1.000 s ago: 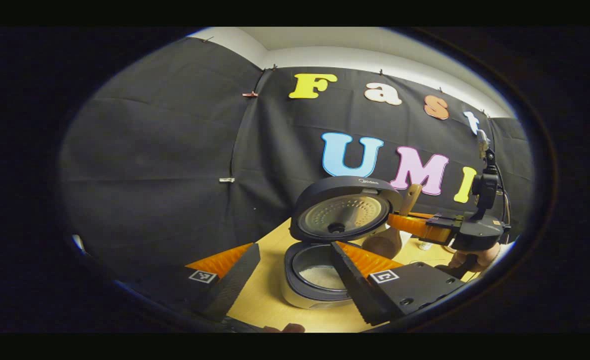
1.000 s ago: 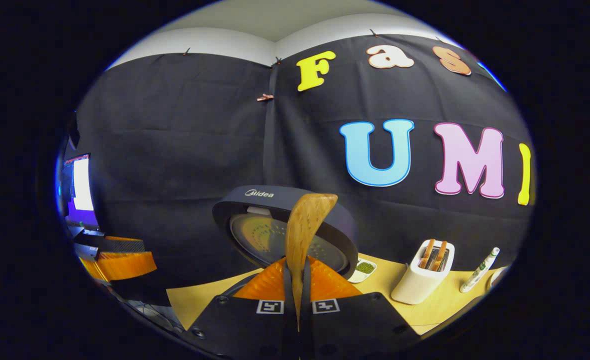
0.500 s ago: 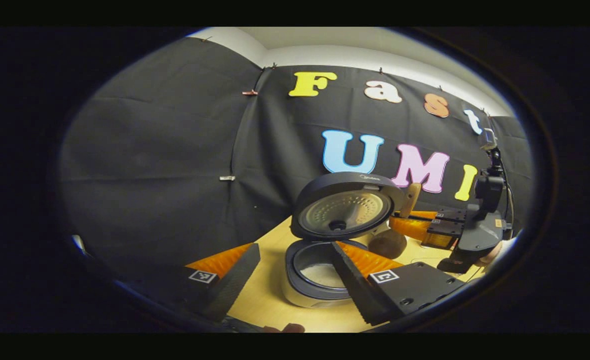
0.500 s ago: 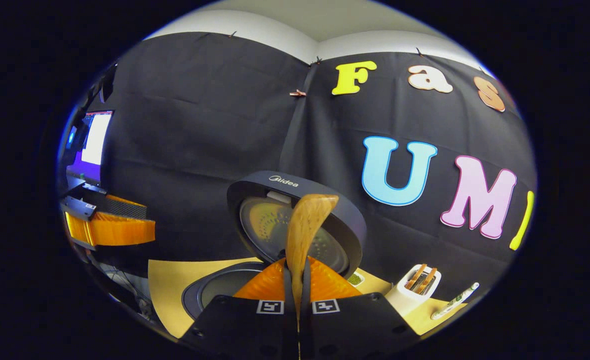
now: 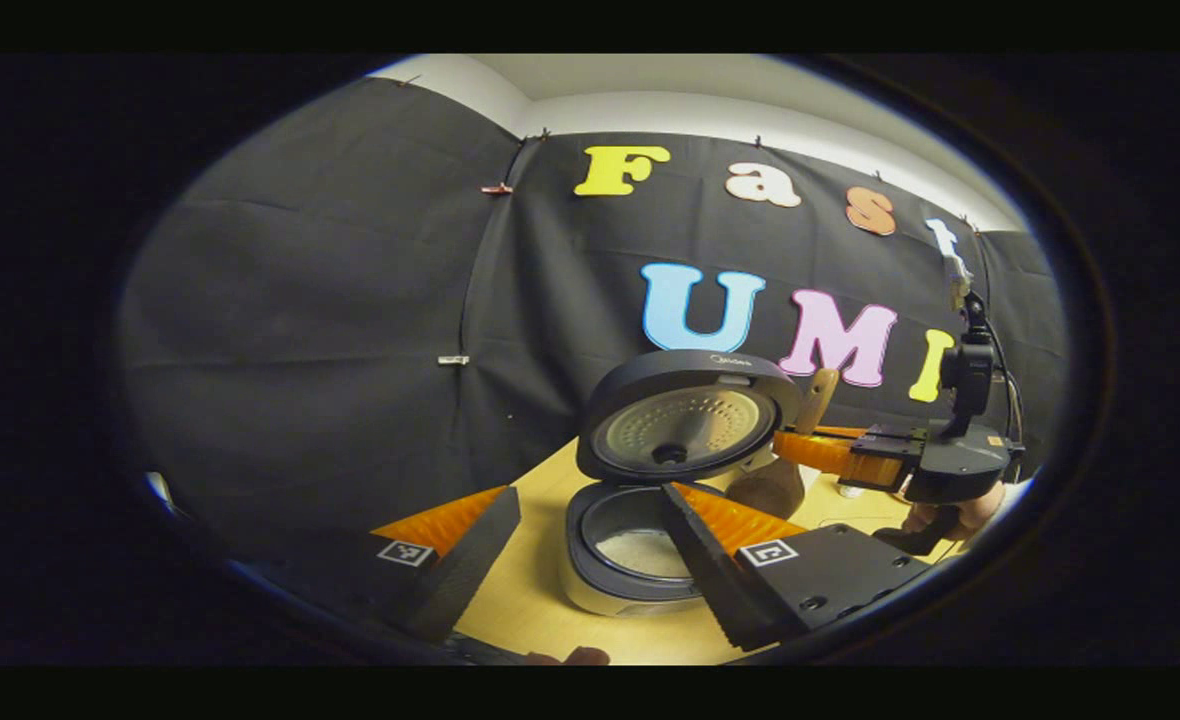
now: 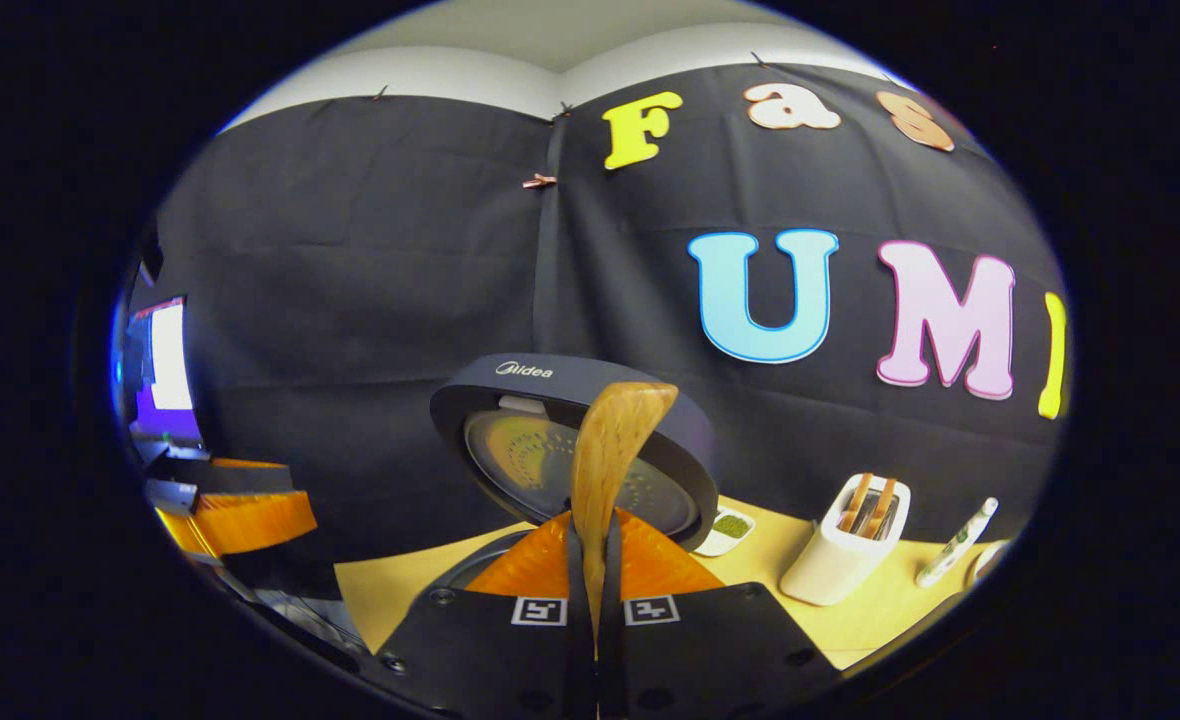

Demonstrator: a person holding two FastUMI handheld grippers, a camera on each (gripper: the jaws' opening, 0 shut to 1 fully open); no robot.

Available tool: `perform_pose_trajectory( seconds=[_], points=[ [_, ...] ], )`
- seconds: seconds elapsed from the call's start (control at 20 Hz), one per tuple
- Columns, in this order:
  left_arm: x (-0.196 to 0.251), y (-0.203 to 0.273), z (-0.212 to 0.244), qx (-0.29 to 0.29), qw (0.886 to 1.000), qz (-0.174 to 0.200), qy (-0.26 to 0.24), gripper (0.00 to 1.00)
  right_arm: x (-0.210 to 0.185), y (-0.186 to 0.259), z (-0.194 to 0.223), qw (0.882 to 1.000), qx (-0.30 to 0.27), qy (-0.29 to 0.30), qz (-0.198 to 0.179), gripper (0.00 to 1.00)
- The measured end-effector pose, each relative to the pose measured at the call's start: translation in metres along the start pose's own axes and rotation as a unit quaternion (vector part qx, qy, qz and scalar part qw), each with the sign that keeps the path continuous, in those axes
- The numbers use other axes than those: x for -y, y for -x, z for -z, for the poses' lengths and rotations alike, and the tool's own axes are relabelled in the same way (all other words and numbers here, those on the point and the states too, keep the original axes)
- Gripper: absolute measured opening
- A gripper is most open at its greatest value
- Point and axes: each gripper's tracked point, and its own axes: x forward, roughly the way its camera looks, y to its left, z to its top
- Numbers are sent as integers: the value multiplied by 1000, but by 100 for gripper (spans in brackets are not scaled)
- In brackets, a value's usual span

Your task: Close the left gripper, press the button to open the rice cooker; take a wooden spoon from the chopstick holder with the right hand, scoop a spoonful of rice and pour it into the rice cooker, then put the wooden spoon back into the chopstick holder.

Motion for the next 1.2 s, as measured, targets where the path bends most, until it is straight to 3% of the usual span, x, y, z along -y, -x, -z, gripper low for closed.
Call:
perform_pose_trajectory(
  seconds=[0.1,0.15,0.55,0.85,1.2],
  points=[
    [2,3,-3,3,1000,-1,-1,98,1,5,-1,999,0,-42,11,6],
    [4,4,-5,6,1000,-1,-3,93,4,8,-3,998,-1,-67,19,6],
    [29,16,-18,18,1000,12,-13,95,41,69,-56,978,54,-191,63,6],
    [64,18,-33,33,999,31,-28,95,113,142,-94,949,106,-271,117,6],
    [117,17,-36,32,997,61,-29,95,238,253,-78,916,142,-285,243,6]
  ],
)
